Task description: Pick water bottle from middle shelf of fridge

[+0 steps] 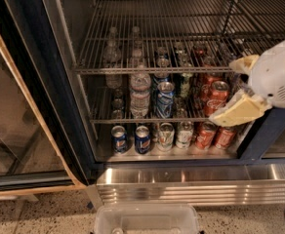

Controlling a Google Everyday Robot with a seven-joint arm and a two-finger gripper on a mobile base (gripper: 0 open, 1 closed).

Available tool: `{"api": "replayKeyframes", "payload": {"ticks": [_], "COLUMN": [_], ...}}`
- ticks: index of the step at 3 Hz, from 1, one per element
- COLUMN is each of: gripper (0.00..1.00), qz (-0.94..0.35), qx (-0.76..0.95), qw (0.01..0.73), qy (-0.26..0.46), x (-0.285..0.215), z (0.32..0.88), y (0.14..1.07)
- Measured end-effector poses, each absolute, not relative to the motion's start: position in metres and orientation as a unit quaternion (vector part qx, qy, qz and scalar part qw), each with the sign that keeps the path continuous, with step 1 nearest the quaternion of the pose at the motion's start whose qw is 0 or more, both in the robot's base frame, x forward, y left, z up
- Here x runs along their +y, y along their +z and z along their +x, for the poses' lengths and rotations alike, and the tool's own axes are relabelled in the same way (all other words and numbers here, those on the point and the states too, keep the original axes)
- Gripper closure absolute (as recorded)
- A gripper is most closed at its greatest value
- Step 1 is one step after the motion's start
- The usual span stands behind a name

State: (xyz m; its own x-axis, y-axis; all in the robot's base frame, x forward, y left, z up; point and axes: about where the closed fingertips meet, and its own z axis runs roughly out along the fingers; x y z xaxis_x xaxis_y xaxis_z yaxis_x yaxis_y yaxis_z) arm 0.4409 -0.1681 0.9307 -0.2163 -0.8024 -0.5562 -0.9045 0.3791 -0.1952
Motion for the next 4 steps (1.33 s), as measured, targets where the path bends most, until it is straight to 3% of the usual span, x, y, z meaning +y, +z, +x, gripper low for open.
{"api": "replayKeyframes", "payload": {"ticks": [1,2,4], "gripper": [0.0,0.0,0.0], "qz": [-0.528,-0.505,-0.492], "qx": [0.748,0.736,0.722], "qw": [0.379,0.426,0.455], "qy": [0.138,0.146,0.171], "x": [-0.133,-0.118,-0.09], "z": [0.458,0.471,0.475], "y": [0.917,0.94,0.934]}}
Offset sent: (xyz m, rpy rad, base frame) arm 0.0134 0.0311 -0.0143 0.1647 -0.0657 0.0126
